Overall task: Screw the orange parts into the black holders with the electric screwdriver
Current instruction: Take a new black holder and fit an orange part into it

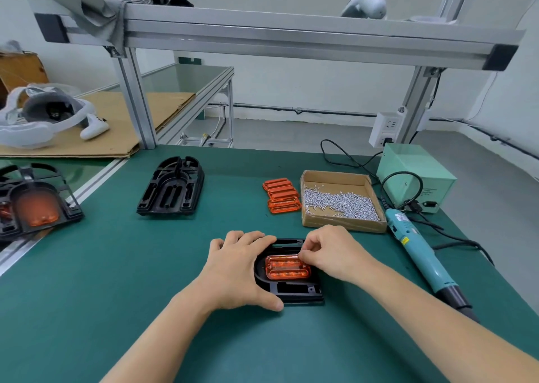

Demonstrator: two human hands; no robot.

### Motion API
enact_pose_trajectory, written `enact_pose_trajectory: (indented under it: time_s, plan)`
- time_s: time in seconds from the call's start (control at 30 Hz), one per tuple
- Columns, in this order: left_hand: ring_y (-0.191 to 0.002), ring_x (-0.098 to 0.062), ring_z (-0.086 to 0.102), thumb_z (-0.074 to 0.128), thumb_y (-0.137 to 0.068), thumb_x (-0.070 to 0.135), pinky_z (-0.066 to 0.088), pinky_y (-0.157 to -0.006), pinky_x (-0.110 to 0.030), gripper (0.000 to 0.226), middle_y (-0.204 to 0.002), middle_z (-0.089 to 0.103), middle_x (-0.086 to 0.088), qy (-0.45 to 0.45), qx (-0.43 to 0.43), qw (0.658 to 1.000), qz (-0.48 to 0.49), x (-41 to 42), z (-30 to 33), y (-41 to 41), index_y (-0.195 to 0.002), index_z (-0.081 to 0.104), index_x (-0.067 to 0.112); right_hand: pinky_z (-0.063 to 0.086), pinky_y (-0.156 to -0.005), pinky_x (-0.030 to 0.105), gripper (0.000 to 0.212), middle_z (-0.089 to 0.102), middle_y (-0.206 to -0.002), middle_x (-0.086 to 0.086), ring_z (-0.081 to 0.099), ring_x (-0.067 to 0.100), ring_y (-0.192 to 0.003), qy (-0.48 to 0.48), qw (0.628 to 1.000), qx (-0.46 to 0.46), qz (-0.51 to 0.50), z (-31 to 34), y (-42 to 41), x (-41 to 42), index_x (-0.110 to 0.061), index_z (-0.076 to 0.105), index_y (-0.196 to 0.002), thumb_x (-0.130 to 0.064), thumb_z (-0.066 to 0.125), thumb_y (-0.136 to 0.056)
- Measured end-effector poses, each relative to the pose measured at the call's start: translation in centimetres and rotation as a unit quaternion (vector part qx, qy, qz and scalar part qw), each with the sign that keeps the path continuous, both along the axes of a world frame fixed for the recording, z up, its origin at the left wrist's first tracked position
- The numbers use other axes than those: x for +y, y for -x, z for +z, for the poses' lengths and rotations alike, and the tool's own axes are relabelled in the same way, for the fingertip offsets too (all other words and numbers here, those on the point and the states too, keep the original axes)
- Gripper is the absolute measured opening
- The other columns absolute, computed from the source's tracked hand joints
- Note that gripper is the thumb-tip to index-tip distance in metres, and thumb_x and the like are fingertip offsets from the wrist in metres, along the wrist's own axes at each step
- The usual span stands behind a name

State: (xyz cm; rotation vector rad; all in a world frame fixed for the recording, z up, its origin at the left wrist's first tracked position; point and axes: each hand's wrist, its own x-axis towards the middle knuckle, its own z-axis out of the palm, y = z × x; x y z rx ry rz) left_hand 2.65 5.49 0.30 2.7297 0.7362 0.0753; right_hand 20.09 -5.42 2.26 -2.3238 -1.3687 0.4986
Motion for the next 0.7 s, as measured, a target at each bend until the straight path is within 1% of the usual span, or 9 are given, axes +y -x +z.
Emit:
enact_pose_trajectory:
  time_s: [0.1,0.17,0.23,0.33,0.4,0.47,0.57,0.6,0.7]
  plan:
    - [-0.134,-0.009,0.012,0.071,-0.051,0.073,0.011,-0.109,-0.033,0.113,-0.150,0.022,0.020,0.002,0.002,1.000,0.000,0.0,0.0,0.0,-0.146,0.019,0.041,0.050,-0.066,0.026,0.019,0.064,-0.072,-0.013,0.058,0.003,-0.064,-0.013,1.000,0.020,-0.007,-0.2,0.1,-0.3,-0.030,0.063,-0.070,-0.027,0.067,-0.088]
    - [-0.135,-0.009,0.012,0.070,-0.050,0.074,0.010,-0.110,-0.033,0.114,-0.151,0.021,0.019,0.005,0.000,1.000,0.004,0.0,-0.1,0.0,-0.146,0.019,0.040,0.051,-0.066,0.028,0.016,0.063,-0.070,-0.012,0.055,0.002,-0.060,-0.035,0.999,0.025,-0.024,-0.7,0.4,-0.6,-0.029,0.063,-0.073,-0.026,0.066,-0.088]
    - [-0.136,-0.009,0.012,0.070,-0.050,0.074,0.009,-0.109,-0.032,0.114,-0.151,0.021,0.019,0.008,-0.004,1.000,0.006,0.0,-0.2,0.0,-0.146,0.019,0.040,0.050,-0.068,0.031,0.011,0.062,-0.070,-0.009,0.055,0.006,-0.063,-0.070,0.996,0.022,-0.047,-1.5,0.6,-1.1,-0.029,0.059,-0.079,-0.027,0.066,-0.088]
    - [-0.135,-0.008,0.012,0.068,-0.049,0.074,0.009,-0.108,-0.032,0.113,-0.151,0.022,0.018,0.007,-0.008,1.000,0.011,0.0,-0.3,0.0,-0.145,0.020,0.040,0.045,-0.066,0.028,0.013,0.062,-0.073,-0.007,0.056,0.007,-0.069,-0.090,0.994,0.021,-0.053,-1.8,0.7,-1.6,-0.029,0.054,-0.083,-0.033,0.064,-0.090]
    - [-0.134,-0.009,0.013,0.067,-0.049,0.075,0.009,-0.106,-0.031,0.112,-0.151,0.022,0.018,0.008,-0.011,1.000,0.017,-0.1,-0.3,-0.1,-0.145,0.021,0.041,0.046,-0.069,0.029,0.013,0.064,-0.074,-0.007,0.056,0.007,-0.071,-0.100,0.993,0.028,-0.048,-1.7,0.6,-1.8,-0.029,0.056,-0.082,-0.036,0.063,-0.090]
    - [-0.134,-0.010,0.014,0.065,-0.050,0.076,0.009,-0.105,-0.032,0.110,-0.150,0.022,0.018,0.006,-0.018,1.000,0.025,-0.2,-0.4,-0.1,-0.144,0.022,0.042,0.046,-0.069,0.029,0.011,0.063,-0.072,-0.008,0.055,0.005,-0.067,-0.119,0.991,0.034,-0.042,-1.7,0.6,-2.0,-0.030,0.060,-0.081,-0.037,0.064,-0.090]
    - [-0.135,-0.011,0.014,0.065,-0.052,0.076,0.010,-0.106,-0.033,0.106,-0.150,0.022,0.018,-0.004,-0.019,0.999,0.027,-0.3,-0.4,-0.2,-0.143,0.024,0.042,0.047,-0.072,0.033,0.002,0.060,-0.067,-0.010,0.052,0.003,-0.064,-0.094,0.995,0.023,-0.009,-2.0,0.7,-2.3,-0.032,0.065,-0.088,-0.034,0.066,-0.089]
    - [-0.135,-0.012,0.014,0.065,-0.052,0.075,0.010,-0.106,-0.033,0.105,-0.150,0.022,0.018,-0.004,-0.018,1.000,0.025,-0.4,-0.4,-0.2,-0.143,0.024,0.043,0.048,-0.072,0.033,0.003,0.059,-0.066,-0.011,0.052,0.003,-0.064,-0.090,0.996,0.025,-0.003,-2.0,0.6,-2.4,-0.032,0.066,-0.091,-0.034,0.066,-0.089]
    - [-0.136,-0.011,0.014,0.067,-0.053,0.075,0.009,-0.108,-0.034,0.104,-0.150,0.022,0.018,0.005,-0.015,1.000,0.023,-0.2,-0.3,-0.1,-0.143,0.025,0.042,0.047,-0.070,0.028,0.007,0.060,-0.066,-0.013,0.053,0.001,-0.062,-0.126,0.991,0.046,-0.022,-1.5,-0.1,-2.7,-0.037,0.064,-0.095,-0.036,0.066,-0.089]
